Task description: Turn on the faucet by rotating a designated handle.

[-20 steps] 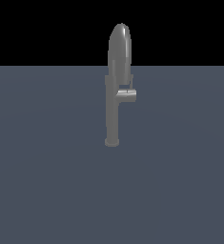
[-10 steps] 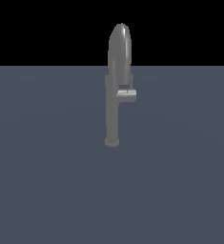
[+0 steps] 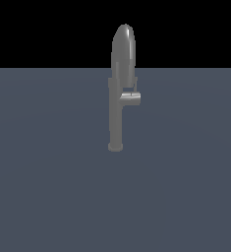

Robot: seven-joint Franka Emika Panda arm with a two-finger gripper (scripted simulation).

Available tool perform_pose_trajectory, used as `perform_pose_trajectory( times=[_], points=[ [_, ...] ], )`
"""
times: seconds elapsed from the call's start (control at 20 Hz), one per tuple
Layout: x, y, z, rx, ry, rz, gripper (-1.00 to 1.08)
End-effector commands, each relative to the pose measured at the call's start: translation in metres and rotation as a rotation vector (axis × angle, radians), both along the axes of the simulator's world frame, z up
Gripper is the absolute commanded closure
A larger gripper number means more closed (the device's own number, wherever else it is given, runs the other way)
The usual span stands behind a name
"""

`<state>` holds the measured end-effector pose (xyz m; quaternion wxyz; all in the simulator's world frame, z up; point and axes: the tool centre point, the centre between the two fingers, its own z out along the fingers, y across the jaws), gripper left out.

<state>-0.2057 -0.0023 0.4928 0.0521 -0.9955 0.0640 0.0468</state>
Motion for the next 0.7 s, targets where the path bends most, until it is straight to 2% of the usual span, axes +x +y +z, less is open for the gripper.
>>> perform_pose_trajectory(
  times=[0.0, 0.65],
  points=[
    [0.012, 0.000, -0.002, 0.032, 0.036, -0.031, 1.08],
    [0.080, -0.007, -0.019, 0.221, 0.245, -0.213, 1.08]
  ],
)
